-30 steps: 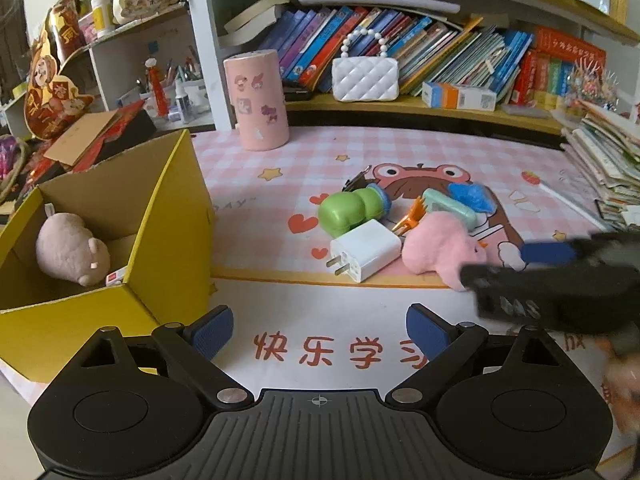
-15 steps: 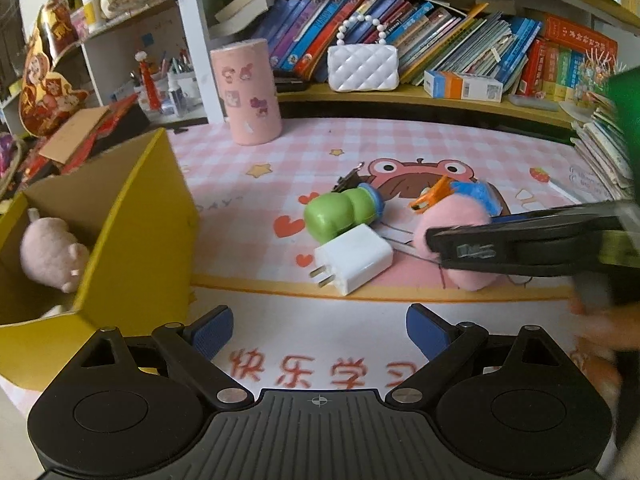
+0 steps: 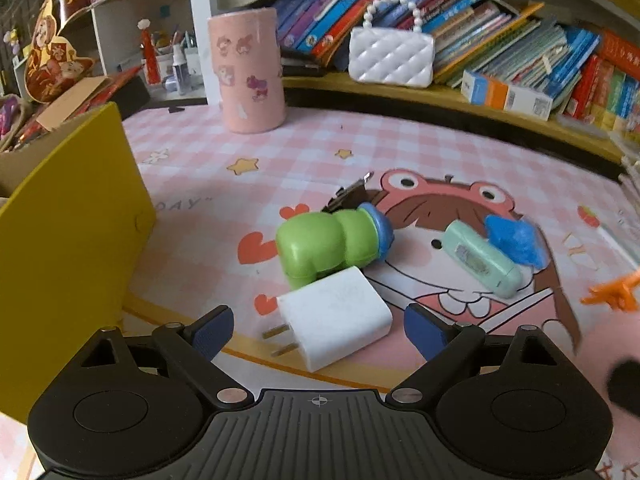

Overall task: Organize objects
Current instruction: 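Grasp the white charger plug with the left tool while the right tool grasps the pink plush chick, then carry the charger plug and plush chick with both tools over the yellow box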

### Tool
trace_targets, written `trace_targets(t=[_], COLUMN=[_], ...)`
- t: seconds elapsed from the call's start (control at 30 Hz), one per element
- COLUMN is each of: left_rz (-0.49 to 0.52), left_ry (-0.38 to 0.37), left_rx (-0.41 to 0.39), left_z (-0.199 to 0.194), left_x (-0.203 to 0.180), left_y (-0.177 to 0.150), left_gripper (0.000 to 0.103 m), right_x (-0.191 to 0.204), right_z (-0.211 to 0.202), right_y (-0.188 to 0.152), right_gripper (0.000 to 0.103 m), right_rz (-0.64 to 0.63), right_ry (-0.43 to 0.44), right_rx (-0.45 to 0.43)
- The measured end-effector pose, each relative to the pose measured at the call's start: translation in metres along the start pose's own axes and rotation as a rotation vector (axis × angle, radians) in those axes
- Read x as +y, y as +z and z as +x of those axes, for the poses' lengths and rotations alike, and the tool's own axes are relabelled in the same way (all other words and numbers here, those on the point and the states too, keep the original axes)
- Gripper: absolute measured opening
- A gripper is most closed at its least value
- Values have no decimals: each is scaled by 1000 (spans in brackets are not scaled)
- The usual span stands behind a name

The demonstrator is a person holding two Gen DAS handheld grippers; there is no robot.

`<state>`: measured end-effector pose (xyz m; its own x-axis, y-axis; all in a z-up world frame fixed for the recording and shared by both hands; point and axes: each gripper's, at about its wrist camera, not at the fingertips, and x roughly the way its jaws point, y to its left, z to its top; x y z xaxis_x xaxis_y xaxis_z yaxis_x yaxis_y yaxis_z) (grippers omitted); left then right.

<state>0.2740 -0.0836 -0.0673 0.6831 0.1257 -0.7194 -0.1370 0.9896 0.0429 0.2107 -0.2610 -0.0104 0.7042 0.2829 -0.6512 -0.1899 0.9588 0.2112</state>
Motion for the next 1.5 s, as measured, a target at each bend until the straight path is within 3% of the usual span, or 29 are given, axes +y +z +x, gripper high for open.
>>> trace_targets(t=[0.1, 0.13, 0.3, 0.77, 1.2, 1.5], left_rz=[-3, -3, -17, -31, -3, -33], left_ry=[5, 4, -16, -224, -282, -279], left_rx=[2, 7, 19, -15, -29, -48], left_z=[6, 8, 4, -93, -151, -173], left_x=[-3, -3, 0, 31, 72, 123], left_y=[-1, -2, -2, -25, -72, -95], left_gripper=[81, 71, 70, 71, 71, 71], right_x=[0, 0, -2, 11, 56, 113], right_z=[-3, -4, -11, -28, -60, -74], right_y=[-5, -6, -12, -40, -72, -91], right_gripper=[49, 49, 49, 49, 49, 49], right_rz=[0, 1, 9, 15, -20, -78], right_ry=[4, 4, -2, -38, -64, -40], right_rx=[8, 10, 10, 61, 94, 98])
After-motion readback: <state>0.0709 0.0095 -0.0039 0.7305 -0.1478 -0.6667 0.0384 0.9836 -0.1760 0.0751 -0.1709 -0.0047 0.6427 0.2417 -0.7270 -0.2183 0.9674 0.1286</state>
